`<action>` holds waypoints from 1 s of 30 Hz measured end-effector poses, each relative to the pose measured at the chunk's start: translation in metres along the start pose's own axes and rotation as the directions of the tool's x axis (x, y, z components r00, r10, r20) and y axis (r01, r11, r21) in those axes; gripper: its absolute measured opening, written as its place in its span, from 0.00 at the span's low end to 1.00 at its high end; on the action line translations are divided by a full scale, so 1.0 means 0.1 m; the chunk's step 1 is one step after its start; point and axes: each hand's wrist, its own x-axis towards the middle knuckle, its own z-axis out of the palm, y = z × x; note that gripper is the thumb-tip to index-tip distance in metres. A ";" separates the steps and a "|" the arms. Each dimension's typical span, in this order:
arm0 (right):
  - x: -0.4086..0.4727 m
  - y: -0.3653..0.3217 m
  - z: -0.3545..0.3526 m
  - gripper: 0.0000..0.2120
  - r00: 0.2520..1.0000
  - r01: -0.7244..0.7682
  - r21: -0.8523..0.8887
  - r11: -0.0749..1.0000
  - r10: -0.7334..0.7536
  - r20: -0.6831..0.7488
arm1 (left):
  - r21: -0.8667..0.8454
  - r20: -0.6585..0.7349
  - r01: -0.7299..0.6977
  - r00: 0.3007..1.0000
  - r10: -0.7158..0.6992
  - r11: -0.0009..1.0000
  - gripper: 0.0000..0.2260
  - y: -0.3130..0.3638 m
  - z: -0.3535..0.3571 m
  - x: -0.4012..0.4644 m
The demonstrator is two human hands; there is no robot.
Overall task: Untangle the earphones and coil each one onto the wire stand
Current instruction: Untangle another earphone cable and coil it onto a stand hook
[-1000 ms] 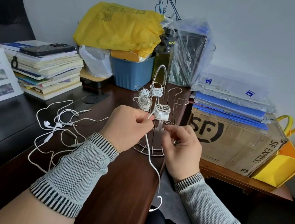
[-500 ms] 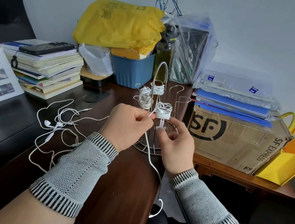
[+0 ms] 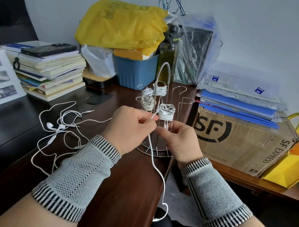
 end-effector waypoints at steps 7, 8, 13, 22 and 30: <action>-0.03 -0.14 -0.08 0.15 0.978 0.169 -0.583 0.795 -0.207 0.001 | 0.003 -0.008 0.006 1.000 -0.006 1.000 0.19 -0.02 0.02 0.00; -0.04 -0.16 -0.08 0.15 0.965 0.194 -0.696 0.692 -0.264 0.006 | -0.005 -0.003 0.009 1.000 -0.009 1.000 0.19 -0.02 0.02 0.00; -0.10 -0.16 -0.04 0.15 0.821 0.273 -0.857 0.437 -0.570 -0.029 | -0.004 -0.008 0.003 1.000 -0.003 1.000 0.20 -0.02 0.02 -0.01; -0.15 0.03 -0.06 0.10 0.881 0.266 -0.587 0.765 -0.440 -0.174 | 0.009 -0.010 0.009 1.000 -0.009 1.000 0.21 -0.02 0.02 0.00; -0.26 0.10 0.04 0.13 0.839 0.352 -0.453 0.819 -0.491 -0.236 | 0.009 0.000 0.007 1.000 -0.007 1.000 0.18 0.01 0.00 0.00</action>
